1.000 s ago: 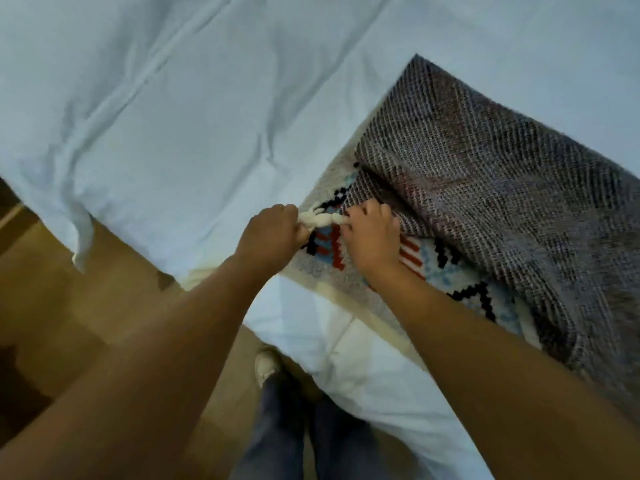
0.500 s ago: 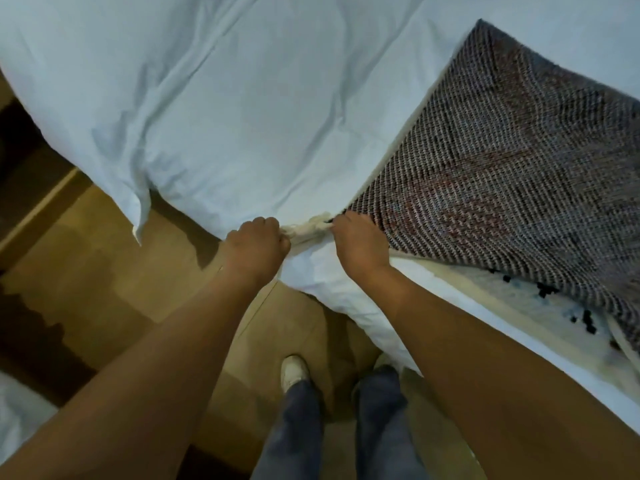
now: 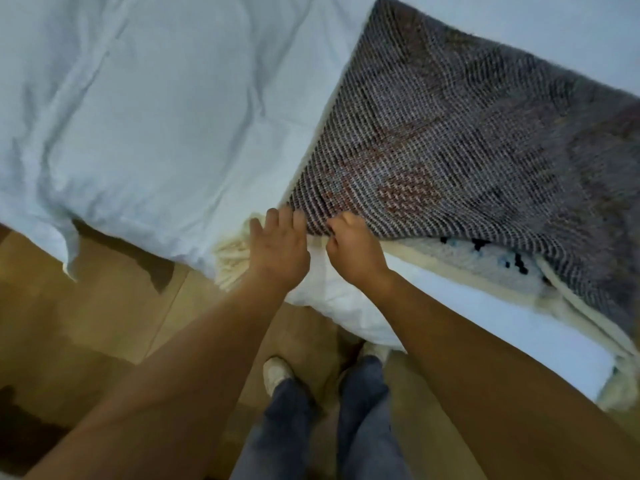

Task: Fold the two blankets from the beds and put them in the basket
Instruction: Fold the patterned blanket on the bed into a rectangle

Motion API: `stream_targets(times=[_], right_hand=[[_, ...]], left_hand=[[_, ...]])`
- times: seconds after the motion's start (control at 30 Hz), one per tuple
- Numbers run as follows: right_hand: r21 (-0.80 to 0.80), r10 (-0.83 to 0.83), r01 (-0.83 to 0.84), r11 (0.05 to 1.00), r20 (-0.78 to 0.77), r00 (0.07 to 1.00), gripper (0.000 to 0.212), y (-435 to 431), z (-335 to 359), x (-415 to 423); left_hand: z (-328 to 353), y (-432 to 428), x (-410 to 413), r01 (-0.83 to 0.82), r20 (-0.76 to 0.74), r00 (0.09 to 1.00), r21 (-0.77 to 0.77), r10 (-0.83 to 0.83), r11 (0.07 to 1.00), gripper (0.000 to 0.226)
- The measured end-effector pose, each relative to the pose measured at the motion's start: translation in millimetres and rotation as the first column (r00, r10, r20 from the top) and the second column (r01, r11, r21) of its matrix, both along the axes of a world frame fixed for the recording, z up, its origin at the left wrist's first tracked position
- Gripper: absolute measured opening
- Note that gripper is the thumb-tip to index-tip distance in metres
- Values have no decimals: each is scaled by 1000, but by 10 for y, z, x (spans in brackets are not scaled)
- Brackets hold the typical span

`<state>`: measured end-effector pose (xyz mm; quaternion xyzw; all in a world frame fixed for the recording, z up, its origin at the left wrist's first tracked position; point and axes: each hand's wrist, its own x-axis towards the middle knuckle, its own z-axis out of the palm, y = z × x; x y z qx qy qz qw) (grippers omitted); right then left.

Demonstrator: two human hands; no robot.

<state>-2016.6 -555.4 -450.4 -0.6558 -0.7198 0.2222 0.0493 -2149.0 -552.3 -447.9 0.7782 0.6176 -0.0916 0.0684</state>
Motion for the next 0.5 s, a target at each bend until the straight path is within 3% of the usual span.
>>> stream_targets(times=[0.17,0.33,0.5], right_hand=[[42,-178,178,983,7,984,17,-142,68,755],[46,-395,394,918,36,918,18,-359,-34,1695],[103,-483,474,874,82,872,14,-559,-125,2488]], left_hand=[[28,-40,769,284,44,958,-32,-282,958,26],[-1,-57,1570,554,-19,829,-110,-559,825,24],[-89,33,2144,586,-33,803,-141,-596,798,34]])
